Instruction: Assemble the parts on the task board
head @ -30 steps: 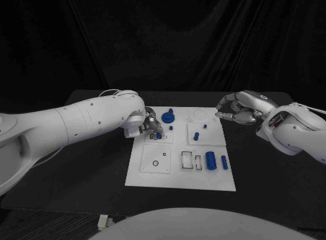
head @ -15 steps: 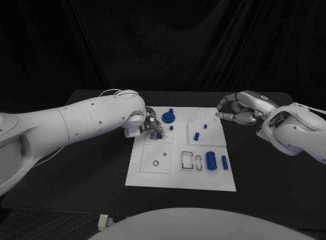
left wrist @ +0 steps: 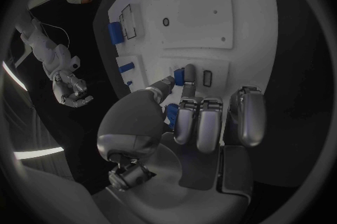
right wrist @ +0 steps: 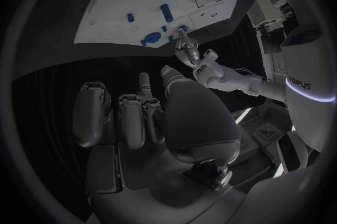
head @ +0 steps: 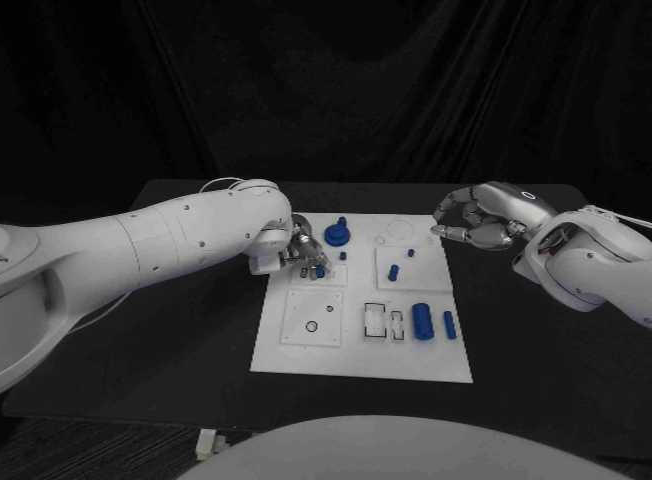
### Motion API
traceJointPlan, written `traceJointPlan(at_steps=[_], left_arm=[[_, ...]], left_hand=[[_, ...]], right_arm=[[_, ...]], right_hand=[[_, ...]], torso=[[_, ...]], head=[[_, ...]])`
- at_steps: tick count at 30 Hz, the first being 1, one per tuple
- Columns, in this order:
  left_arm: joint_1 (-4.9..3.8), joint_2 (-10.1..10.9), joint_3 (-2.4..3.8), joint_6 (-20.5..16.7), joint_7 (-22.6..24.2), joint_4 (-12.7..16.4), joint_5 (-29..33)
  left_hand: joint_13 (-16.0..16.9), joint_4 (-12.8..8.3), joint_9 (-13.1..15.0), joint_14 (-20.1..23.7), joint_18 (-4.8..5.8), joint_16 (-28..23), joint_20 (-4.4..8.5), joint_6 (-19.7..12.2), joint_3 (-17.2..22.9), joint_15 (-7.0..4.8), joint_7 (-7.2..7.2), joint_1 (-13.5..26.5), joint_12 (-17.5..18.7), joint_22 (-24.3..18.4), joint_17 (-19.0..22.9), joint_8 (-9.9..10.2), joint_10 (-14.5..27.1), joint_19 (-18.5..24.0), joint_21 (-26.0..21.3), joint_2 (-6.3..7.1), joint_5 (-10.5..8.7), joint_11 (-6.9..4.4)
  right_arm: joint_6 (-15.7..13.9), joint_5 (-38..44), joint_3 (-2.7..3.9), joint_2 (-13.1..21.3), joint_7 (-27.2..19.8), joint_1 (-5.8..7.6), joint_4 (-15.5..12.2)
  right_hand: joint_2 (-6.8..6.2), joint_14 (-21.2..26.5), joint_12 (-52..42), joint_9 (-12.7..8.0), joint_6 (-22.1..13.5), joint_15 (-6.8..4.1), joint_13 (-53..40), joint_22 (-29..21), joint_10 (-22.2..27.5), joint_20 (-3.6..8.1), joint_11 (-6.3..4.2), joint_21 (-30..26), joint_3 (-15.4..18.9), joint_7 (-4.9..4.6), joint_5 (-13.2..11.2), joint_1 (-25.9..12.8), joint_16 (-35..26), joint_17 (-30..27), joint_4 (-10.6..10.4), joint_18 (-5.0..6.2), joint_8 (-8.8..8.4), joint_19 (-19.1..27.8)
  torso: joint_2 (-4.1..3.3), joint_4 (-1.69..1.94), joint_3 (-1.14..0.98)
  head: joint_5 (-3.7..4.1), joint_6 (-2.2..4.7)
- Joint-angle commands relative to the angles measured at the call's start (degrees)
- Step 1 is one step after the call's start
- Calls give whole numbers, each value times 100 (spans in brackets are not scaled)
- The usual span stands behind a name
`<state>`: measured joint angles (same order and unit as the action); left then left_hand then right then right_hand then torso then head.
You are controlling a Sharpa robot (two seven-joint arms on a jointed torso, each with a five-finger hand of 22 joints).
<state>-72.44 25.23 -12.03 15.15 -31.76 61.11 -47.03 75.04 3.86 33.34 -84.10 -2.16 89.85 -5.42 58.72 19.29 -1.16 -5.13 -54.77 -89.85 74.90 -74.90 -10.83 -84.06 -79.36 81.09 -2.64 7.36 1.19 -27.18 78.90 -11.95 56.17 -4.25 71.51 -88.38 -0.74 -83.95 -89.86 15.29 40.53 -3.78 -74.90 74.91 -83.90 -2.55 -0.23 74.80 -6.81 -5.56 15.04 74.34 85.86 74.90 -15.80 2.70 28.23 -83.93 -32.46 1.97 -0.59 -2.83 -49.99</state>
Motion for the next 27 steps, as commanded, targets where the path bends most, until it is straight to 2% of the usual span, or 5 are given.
traceJointPlan(at_steps=[1, 6, 21, 23, 27], left_arm=[[21, -18, -10, 83, -31, -4, 16], [21, -23, -11, 83, -45, -20, 16], [21, 23, -11, 14, -3, 16, -39], [20, 57, -11, -28, 43, 66, -181], [9, 192, -10, -179, 138, 266, -569]], left_hand=[[1496, 115, -57, -590, -93, 15, -24, -32, -146, 48, -19, 97, -15, 991, -1510, 64, -594, 10, -40, 12, -115, 47], [1496, 326, -62, -590, -99, 15, -45, -46, -358, 65, -37, 197, -15, 997, -1510, 116, -594, 19, -68, 6, -260, 66], [1496, 385, -59, -590, -101, 15, -56, -106, -443, 77, -56, 188, -15, 1003, -1510, 156, -594, 22, -81, 0, -225, 81], [1496, 397, -34, -590, -96, 15, -60, -116, -489, 81, -59, 186, -15, 1015, -1510, 135, -594, 1, -66, 31, -232, 86], [1496, 496, 258, -590, -80, 15, -39, -79, -704, 49, 1, 153, -15, 1065, -1510, -159, -594, -90, -13, 68, -288, 42]], right_arm=[[40, -3, 4, 4, 94, -17, 6], [49, -32, 4, 1, 89, -30, 13], [55, -42, 4, 9, 80, -64, 19], [49, -42, 4, 16, 78, -65, 15], [23, -43, 4, 43, 68, -66, 5]], right_hand=[[-3, -466, -14, -7, 42, 25, -1510, 1043, -610, -22, 44, -31, 24, -13, -14, 44, -31, 941, -20, 78, -20, 9], [-3, -466, -14, -7, 42, 25, -1510, 1043, -610, -22, 44, -31, 24, -13, -14, 44, -31, 941, -20, 78, -20, 9], [-3, -466, -14, -7, 42, 25, -1510, 1043, -610, -22, 44, -31, 24, -13, -14, 44, -31, 941, -20, 78, -20, 9], [-3, -466, -14, -7, 42, 25, -1510, 1043, -610, -22, 44, -31, 24, -13, -14, 44, -31, 941, -20, 78, -20, 9], [-8, -466, -14, -11, 41, 26, -1510, 1042, -610, -23, 44, -34, 32, -14, -19, 41, -32, 940, -24, 78, -22, 9]], torso=[[0, -2, 0], [0, 1, -1], [1, 0, 1], [1, 0, -1], [0, 0, 0]], head=[[1, -1], [4, -1], [1, -1], [4, -1], [5, -1]])
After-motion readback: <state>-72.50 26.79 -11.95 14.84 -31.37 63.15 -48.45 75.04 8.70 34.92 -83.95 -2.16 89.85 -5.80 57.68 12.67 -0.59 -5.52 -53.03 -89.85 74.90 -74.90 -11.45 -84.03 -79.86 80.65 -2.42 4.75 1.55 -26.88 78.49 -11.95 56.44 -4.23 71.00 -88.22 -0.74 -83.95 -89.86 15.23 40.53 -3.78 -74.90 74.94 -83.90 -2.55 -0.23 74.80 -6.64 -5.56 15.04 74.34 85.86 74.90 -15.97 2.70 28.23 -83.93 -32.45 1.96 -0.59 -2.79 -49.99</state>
